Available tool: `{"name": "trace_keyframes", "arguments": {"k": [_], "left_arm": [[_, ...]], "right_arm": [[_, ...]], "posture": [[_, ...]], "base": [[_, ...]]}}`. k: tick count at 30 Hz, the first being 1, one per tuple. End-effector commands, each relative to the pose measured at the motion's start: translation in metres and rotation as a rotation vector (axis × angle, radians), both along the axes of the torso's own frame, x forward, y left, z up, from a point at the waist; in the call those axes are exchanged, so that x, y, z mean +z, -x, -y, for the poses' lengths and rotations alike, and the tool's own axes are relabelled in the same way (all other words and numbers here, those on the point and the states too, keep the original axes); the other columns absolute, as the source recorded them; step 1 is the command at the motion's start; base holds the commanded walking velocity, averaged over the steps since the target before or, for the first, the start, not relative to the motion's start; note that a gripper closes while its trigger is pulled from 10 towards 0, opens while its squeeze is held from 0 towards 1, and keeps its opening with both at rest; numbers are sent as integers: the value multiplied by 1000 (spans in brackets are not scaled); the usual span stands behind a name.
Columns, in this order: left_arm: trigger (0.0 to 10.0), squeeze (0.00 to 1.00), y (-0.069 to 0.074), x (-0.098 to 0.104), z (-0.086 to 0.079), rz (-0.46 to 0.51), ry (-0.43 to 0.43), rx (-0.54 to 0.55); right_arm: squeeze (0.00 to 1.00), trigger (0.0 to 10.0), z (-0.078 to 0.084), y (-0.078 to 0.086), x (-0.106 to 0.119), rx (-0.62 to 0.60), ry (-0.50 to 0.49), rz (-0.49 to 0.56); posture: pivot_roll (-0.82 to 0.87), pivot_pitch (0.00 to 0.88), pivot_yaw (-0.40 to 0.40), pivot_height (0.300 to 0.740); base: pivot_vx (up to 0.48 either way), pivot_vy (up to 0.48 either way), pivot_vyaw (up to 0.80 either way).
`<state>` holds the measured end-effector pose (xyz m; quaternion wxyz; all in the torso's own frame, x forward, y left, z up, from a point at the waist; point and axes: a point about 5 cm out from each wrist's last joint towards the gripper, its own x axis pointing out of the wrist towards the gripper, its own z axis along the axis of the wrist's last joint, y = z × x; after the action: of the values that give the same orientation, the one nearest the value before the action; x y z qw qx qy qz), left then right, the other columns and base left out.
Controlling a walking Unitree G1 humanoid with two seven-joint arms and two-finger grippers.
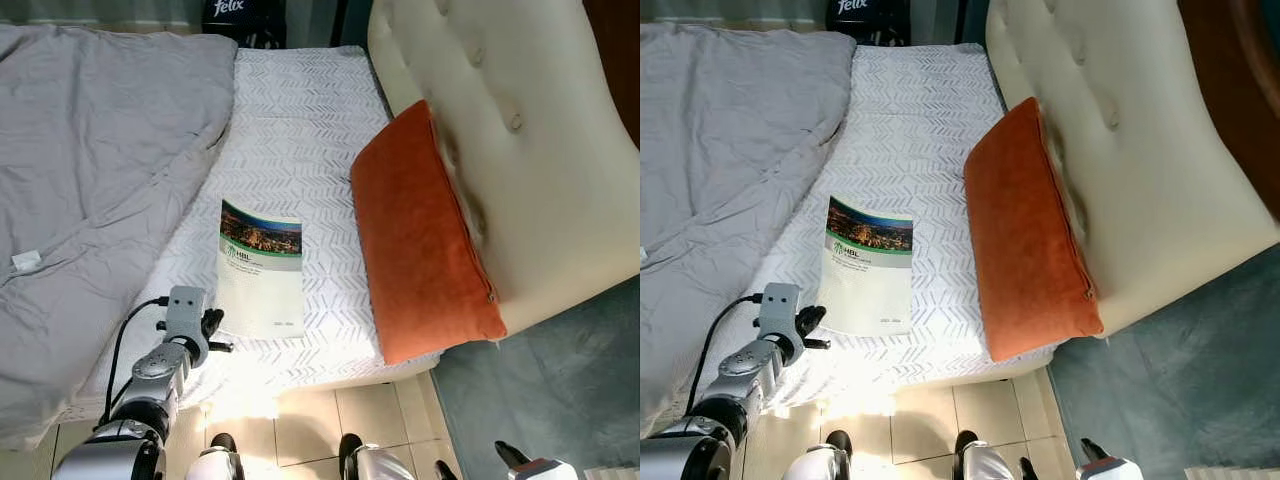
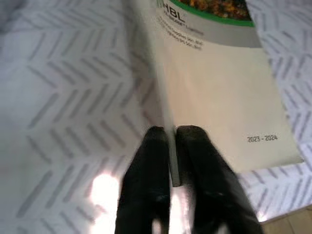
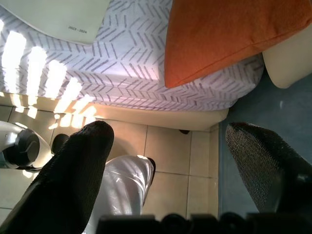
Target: Clean up the room
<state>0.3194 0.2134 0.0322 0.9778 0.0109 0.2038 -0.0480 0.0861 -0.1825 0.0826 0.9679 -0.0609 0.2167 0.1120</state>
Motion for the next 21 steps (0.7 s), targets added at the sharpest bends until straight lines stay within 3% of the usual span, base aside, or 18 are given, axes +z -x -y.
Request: {"name": "trace_keyframes", "arguments": {"k": [1,11,14,16,21], "left_arm": [[10000,1000,10,-13,3,-49,8,17],[10000,1000,10,-13,5,-23,40,61],[10000,1000,8,-9,1,-9,10,57],[10000,1000,-3,7,-5,47,-52,9],[10000,1000,-7,23,-15,151,-88,-41]], "right_arm": [[0,10000,3,5,-5,-2,2,-44],[0,10000,4,2,-5,7,5,-46],[0,10000,4,0,-5,8,4,-44],[0,10000,4,-3,-7,9,3,-43],[0,10000,4,-15,-13,-5,-7,-17]], "posture": [[-349,315,-150,740],[-343,307,-160,740],[-339,304,-160,740],[-328,296,-153,740],[-247,240,-112,740]], "base": [[0,0,0],[0,0,0],[0,0,0],[0,0,0],[0,0,0]]}}
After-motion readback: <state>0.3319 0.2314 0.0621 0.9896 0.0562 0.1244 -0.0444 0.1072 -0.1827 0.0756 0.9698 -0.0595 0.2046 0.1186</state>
